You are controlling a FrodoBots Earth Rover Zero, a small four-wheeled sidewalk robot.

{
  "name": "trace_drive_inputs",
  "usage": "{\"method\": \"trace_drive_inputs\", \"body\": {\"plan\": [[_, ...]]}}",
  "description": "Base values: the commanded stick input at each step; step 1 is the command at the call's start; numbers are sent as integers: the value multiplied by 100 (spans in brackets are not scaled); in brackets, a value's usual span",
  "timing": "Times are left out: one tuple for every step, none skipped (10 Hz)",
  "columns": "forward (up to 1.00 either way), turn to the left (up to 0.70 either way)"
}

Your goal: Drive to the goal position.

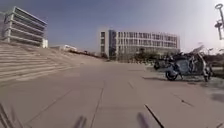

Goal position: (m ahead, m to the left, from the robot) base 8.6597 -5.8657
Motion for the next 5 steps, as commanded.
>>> {"method": "trace_drive_inputs", "body": {"plan": [[100, 0], [100, 0], [100, 0], [100, 0], [100, 0]]}}
